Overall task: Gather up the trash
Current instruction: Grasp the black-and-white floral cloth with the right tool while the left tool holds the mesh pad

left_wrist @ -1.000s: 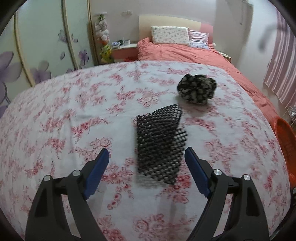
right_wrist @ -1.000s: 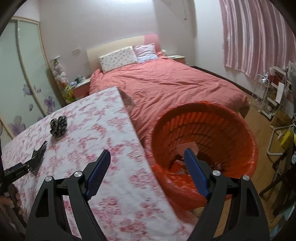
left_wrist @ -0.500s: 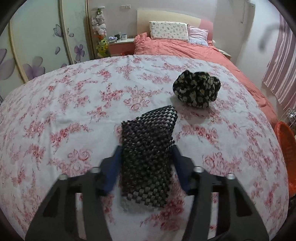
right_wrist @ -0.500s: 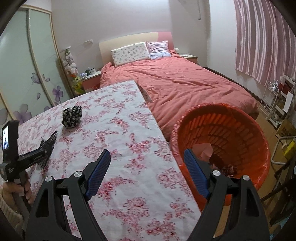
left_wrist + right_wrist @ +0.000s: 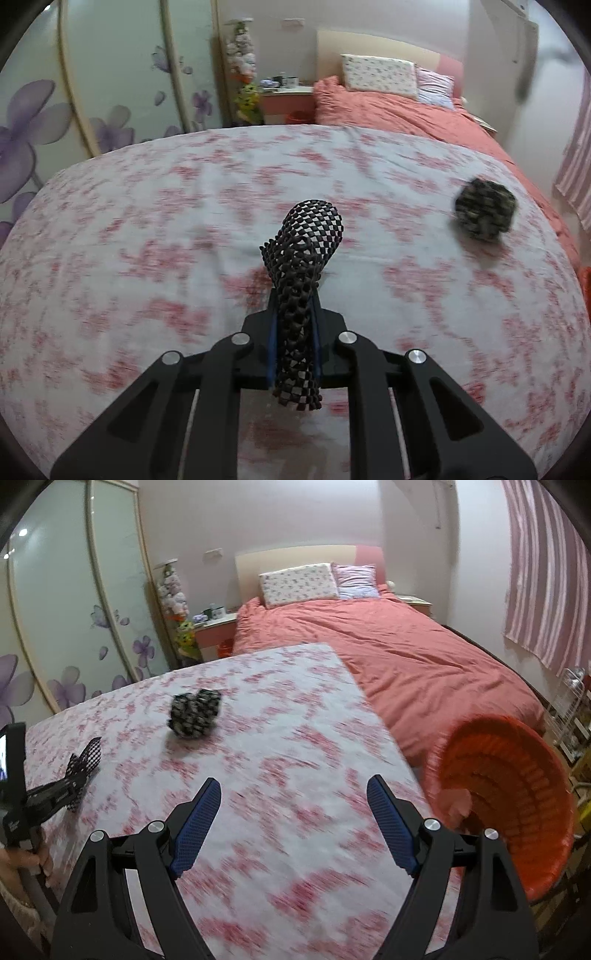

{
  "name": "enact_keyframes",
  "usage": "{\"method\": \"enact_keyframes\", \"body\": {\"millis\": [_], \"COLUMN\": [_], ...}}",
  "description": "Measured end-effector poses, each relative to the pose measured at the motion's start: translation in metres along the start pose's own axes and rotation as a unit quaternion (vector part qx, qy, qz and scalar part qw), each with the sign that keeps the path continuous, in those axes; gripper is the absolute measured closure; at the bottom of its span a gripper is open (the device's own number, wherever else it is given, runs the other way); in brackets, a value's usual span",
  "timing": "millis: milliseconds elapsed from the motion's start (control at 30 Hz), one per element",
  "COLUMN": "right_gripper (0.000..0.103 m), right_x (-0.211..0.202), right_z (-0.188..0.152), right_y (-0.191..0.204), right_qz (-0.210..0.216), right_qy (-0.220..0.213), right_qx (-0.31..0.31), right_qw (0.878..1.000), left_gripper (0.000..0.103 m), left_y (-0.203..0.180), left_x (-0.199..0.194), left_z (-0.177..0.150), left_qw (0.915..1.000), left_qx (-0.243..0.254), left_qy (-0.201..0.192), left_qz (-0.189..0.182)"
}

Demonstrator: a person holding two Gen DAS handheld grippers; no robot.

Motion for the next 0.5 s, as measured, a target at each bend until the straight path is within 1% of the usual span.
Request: {"method": "enact_keyframes", "body": {"millis": [67,233,500], "right_gripper": [0.022,0.022,0.022], "right_x": [0.012,0.049,0.107], "right_z": [0.005,0.017,0.035], "right_y": [0.015,0.057,0.104], "right_qz": [0.011,0.036,0.039], "right_qy": [0.005,0.023,0.033], "right_qx": [-0.002,-0.015,-0.032], "right_qw": [1.000,0.999,0.998], "left_gripper": [0.088,0.088,0.088], "left_y": [0.014,0.032,0.037], "left_x": [0.000,0.004,0.013], "left_z": [0.001,0.004,0.018], "left_qw": [1.0000,0.9998,0.9996], "left_qx": [-0.009,-0.018,-0.020], "left_qy": [0.000,0.001,0.000], "left_qz": [0.000,-0.005,-0.021]}}
Point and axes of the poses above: each gripper's, at about its wrist camera, not at the fingertips, and x roughly the way its jaws point, y to its left, z to its top, the point moved 8 cm from there along x, roughly the way its jaws point, and after that the axes turned 4 degrees about x, right-handed, at the moved point
